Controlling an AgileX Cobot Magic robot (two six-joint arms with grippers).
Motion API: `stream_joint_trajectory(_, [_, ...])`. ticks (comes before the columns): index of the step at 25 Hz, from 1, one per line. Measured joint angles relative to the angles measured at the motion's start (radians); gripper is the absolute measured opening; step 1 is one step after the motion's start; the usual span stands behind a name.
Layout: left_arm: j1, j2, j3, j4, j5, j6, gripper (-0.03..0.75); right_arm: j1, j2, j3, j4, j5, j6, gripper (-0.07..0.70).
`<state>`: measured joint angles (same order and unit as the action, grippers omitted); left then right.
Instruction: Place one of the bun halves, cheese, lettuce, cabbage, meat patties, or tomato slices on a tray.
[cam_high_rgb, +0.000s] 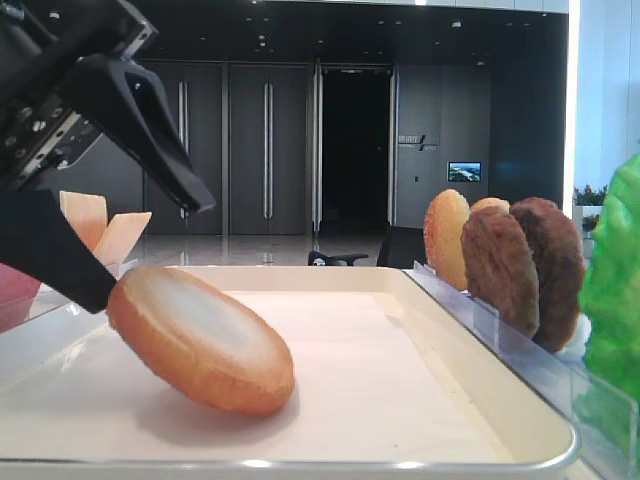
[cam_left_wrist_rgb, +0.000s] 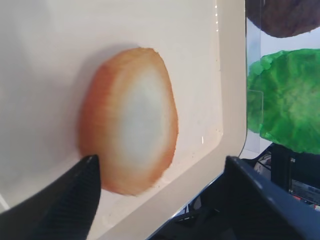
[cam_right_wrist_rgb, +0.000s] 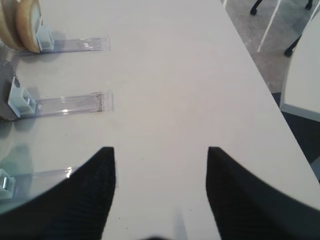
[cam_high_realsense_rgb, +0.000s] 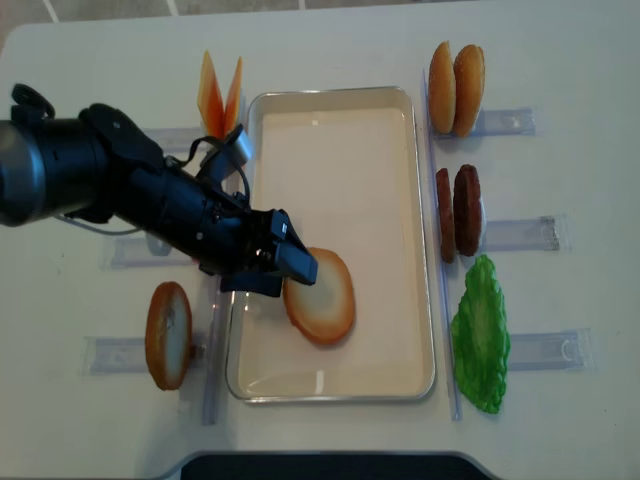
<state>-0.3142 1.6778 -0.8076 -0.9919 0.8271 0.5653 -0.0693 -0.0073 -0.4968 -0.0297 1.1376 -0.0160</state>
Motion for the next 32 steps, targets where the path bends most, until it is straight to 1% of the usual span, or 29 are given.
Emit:
stream_joint_trajectory(4, [0.0,-0.016,-0.043,0.087,0.041,-0.091,0.576,0.0,0.0,0.0,0.0,0.0,0.0,0.415])
stream_joint_trajectory(6, [0.0,-0.025,-0.071,0.125,0.07,-0.125,0.576,0.0,0.0,0.0,0.0,0.0,0.0,0.415])
stream_joint_trajectory(13, [0.0,-0.104,-0.213,0.284,0.161,-0.246,0.576,0.0,0.0,0.0,0.0,0.0,0.0,0.415])
stream_joint_trajectory(15, [0.0,-0.135,-0.263,0.363,0.19,-0.298,0.576,0.0,0.0,0.0,0.0,0.0,0.0,0.415])
stream_joint_trajectory(18, [0.006,-0.179,-0.325,0.496,0.252,-0.372,0.576,0.0,0.0,0.0,0.0,0.0,0.0,0.415])
stream_joint_trajectory(20, [0.029,-0.208,-0.353,0.555,0.294,-0.404,0.576,0.0,0.0,0.0,0.0,0.0,0.0,0.415])
stream_joint_trajectory(25, [0.137,-0.275,-0.369,0.686,0.382,-0.442,0.576,0.0,0.0,0.0,0.0,0.0,0.0,0.415])
stream_joint_trajectory(30, [0.239,-0.343,-0.369,0.841,0.394,-0.491,0.576,0.0,0.0,0.0,0.0,0.0,0.0,0.415])
stream_joint_trajectory(32, [0.269,-0.372,-0.369,0.88,0.396,-0.507,0.576,0.0,0.0,0.0,0.0,0.0,0.0,0.415])
